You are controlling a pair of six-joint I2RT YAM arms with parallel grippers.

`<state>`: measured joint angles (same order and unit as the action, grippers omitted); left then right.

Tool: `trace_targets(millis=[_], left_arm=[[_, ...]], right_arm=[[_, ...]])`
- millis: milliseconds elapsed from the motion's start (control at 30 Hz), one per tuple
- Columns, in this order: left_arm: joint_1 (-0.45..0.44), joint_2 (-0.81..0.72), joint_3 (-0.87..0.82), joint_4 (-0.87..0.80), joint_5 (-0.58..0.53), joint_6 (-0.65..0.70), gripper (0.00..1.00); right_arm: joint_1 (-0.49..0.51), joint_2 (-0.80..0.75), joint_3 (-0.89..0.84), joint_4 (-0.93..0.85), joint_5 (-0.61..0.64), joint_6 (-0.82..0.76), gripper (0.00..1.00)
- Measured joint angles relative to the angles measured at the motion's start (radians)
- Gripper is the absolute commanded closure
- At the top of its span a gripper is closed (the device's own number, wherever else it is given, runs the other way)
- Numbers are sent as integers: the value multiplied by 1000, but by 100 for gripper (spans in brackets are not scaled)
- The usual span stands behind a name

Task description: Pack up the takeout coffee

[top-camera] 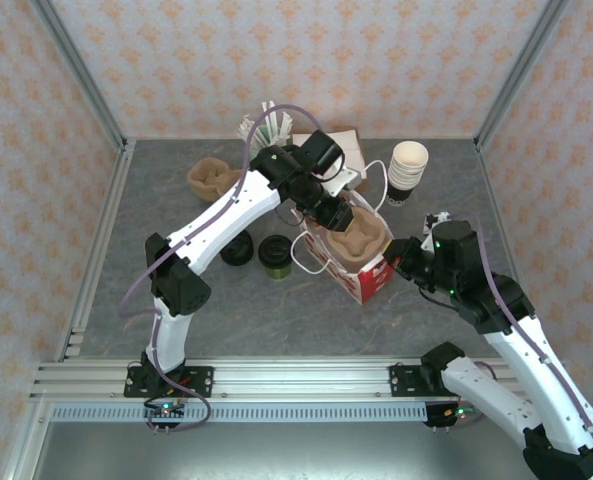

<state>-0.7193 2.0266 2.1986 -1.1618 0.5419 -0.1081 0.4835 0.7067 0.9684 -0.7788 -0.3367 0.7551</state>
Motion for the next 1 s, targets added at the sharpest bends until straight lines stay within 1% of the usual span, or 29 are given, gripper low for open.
trace_targets(millis=[200,233,333,367,400,433,533,700,833,1000], left_arm=[[0,6,4,-5,-5,9,69],[-1,9,12,-11,-8,13,69],[-8,19,34,-29,-27,38,69],[-13,21,35,-32,-35,48,69],[-18,25,38,-38,-51,56,69],[-22,27,39,-42,-63,62,69],[-41,34,43,-61,-106,83,69],[-67,42,50,-77,-156,118,69],[-77,63,87,-105,-195,140,69],[-80,88,118,-122,-234,163,69]], right_arm=[[-3,3,13,-19,-23,-4,100],[-4,4,16,-23,-24,-3,98],[-7,5,32,-40,-24,8,79],[-8,5,39,-45,-23,8,68],[-8,5,48,-48,-26,9,60],[-9,5,56,-49,-28,4,56],[-16,6,95,-58,-22,-23,53],[-66,47,197,-63,-2,-111,51],[-108,116,246,-40,0,-216,50],[-140,228,238,10,-40,-353,51]])
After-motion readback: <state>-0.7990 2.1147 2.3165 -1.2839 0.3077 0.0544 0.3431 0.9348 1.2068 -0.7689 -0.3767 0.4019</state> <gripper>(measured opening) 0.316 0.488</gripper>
